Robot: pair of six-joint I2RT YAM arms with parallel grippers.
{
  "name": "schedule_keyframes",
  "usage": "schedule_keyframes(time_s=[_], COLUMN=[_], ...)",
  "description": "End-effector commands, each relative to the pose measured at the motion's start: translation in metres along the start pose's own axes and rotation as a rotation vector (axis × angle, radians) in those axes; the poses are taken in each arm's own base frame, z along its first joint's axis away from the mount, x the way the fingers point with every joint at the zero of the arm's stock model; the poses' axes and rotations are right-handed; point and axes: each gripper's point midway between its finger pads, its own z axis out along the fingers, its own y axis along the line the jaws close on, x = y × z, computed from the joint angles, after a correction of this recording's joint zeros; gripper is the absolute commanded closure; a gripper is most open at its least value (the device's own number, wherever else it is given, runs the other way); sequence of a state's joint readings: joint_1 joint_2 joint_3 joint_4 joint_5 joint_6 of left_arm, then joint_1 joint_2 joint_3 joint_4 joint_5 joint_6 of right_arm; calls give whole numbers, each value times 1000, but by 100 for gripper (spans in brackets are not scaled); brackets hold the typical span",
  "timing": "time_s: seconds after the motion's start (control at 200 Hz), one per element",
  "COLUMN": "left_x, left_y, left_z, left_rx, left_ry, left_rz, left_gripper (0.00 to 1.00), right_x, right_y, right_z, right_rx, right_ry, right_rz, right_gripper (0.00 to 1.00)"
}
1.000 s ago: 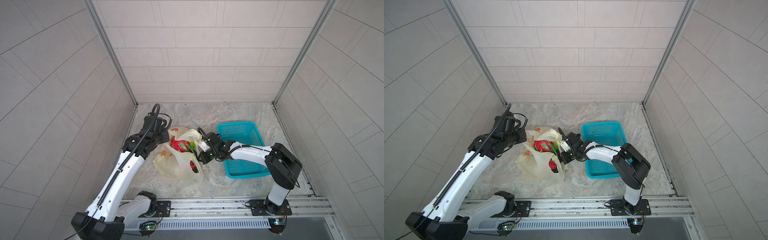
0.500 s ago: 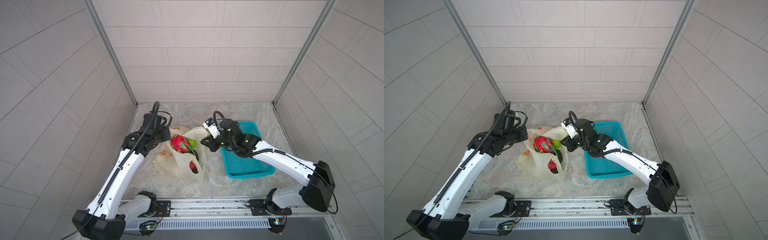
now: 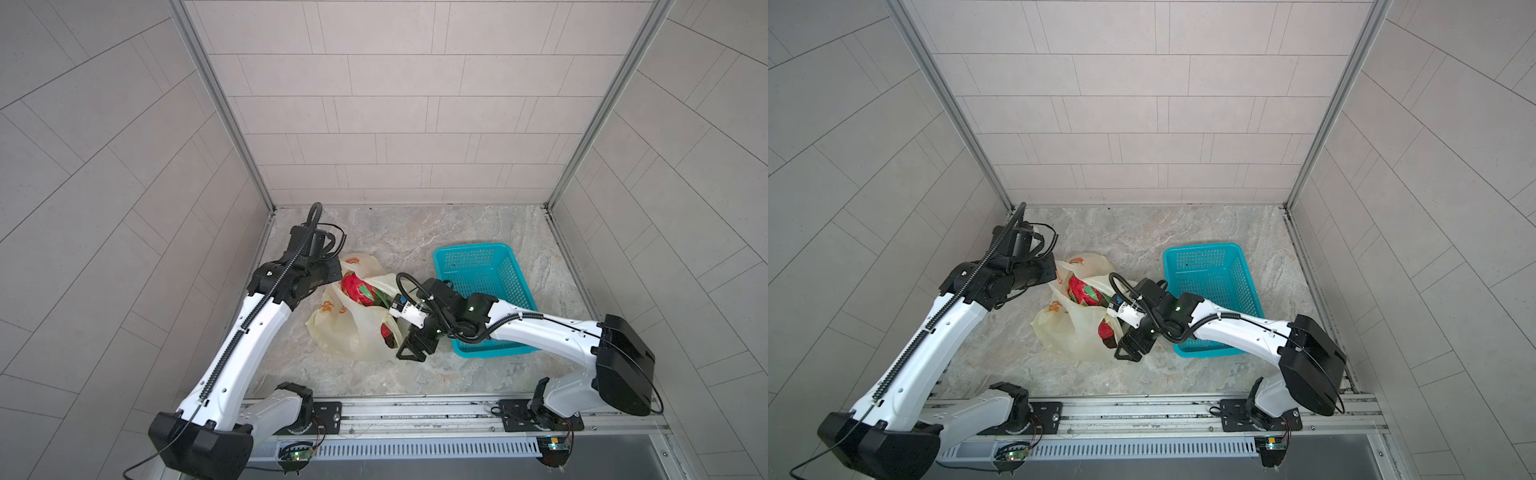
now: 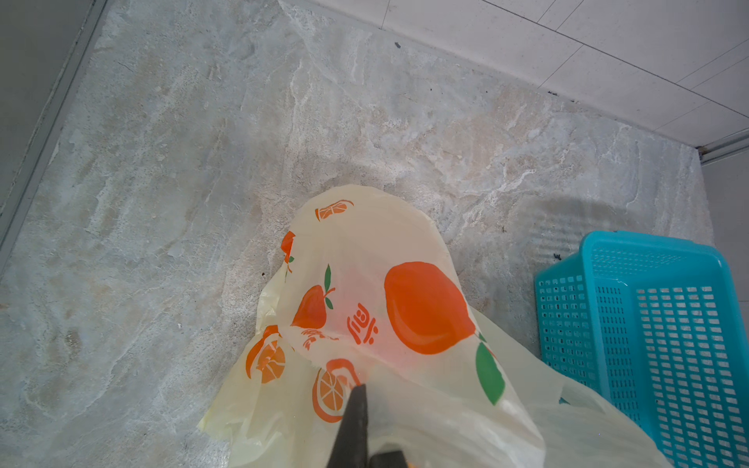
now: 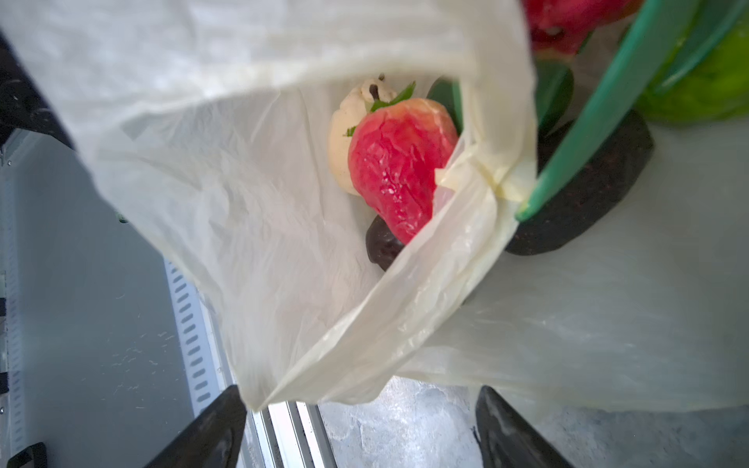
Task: Place the fruits into the plastic bag
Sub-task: Pick up the plastic bag from the center of the table.
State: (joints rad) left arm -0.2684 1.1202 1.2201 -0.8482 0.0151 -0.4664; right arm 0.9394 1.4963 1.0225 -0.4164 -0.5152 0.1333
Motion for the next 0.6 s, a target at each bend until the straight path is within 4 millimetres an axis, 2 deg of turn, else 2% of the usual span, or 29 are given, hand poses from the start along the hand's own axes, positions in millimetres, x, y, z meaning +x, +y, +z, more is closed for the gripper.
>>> schedule_keyframes(time_s=[0.0, 0.14, 0.21, 0.295, 0.415, 0.59], left_x=[-5, -4, -4, -4, -7, -4], left_y=[2, 3, 3, 3, 3, 7], left_z=[-8, -7, -8, -8, -9, -7], left_rx=[-9, -13, -13, -14, -16, -31], left_ry=[-12, -7, -9, -11, -19, -20], left_rz=[13, 12, 10, 10, 6, 7], left_gripper=[100, 100, 100, 100, 100, 100], right_x=[-8, -12, -13, -17, -24, -45], right_y=[13, 11, 5, 4, -3, -17], right_z=[11, 30, 38, 42, 33, -2], right_rx=[-48, -65, -43, -46, 15, 153], right_ry=[28, 72, 84, 96, 63, -73], right_rz=[-82, -90, -88, -75, -74, -94], right_gripper=[12, 12, 18, 46, 100, 100])
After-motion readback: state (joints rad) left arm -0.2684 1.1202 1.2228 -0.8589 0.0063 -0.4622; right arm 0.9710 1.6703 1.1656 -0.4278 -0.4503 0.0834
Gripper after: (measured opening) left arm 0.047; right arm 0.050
